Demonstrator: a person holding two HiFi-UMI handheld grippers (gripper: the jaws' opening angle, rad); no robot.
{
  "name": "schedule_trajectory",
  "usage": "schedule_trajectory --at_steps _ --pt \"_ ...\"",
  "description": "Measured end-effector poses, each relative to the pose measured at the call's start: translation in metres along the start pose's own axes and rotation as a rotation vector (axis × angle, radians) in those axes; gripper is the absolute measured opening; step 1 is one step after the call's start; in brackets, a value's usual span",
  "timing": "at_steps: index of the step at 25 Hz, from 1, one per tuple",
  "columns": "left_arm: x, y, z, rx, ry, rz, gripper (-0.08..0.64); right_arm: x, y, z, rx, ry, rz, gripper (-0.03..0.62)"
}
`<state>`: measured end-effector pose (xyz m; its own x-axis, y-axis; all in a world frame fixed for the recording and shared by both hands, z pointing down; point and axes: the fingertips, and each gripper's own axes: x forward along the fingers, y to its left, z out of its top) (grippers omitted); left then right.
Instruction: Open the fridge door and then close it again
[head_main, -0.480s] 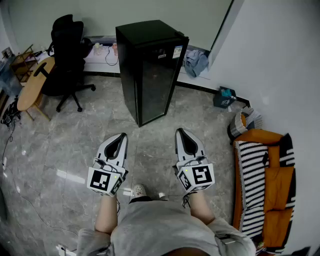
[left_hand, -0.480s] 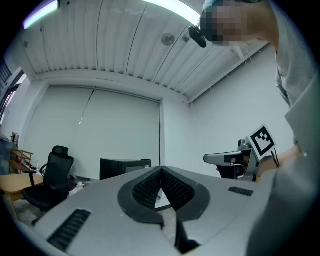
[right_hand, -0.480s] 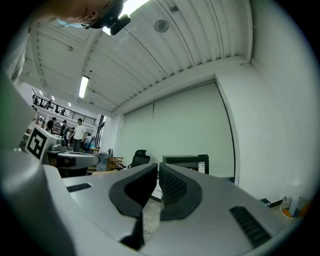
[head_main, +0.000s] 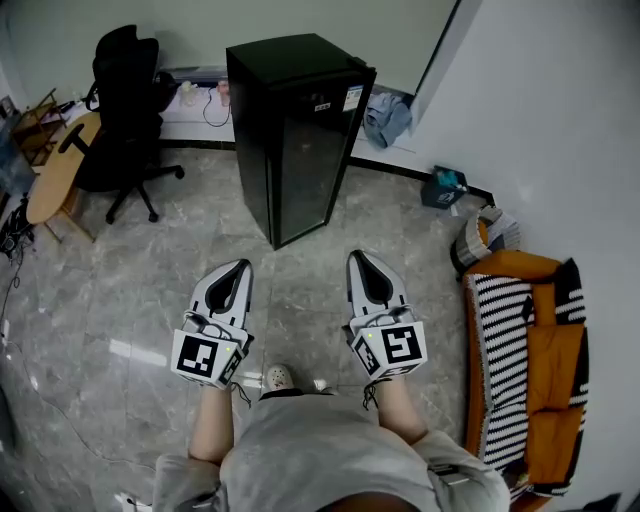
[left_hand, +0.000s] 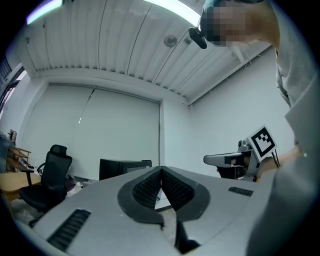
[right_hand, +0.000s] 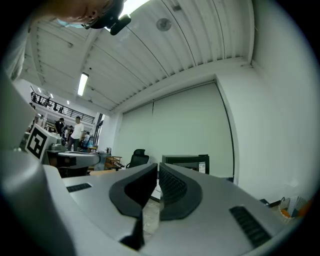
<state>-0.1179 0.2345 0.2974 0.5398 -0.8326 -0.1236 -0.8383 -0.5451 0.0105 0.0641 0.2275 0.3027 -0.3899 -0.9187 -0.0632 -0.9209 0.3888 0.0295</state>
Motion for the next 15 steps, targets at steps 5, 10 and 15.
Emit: schedule_trajectory --at_steps 5,10,15 --pt "0.003 0.018 0.0 0.01 -0.006 -0.024 0.015 0.016 0.004 -0.002 0.013 -0.013 -0.036 0.025" --pt "0.007 0.031 -0.002 0.031 -0.003 -0.055 0.014 0.024 0.009 -0.001 0.01 -0.037 -0.052 0.026" --pt "0.016 0.038 -0.005 0.011 -0.017 -0.053 0.014 0.027 0.003 -0.006 0.002 -0.024 -0.068 0.026"
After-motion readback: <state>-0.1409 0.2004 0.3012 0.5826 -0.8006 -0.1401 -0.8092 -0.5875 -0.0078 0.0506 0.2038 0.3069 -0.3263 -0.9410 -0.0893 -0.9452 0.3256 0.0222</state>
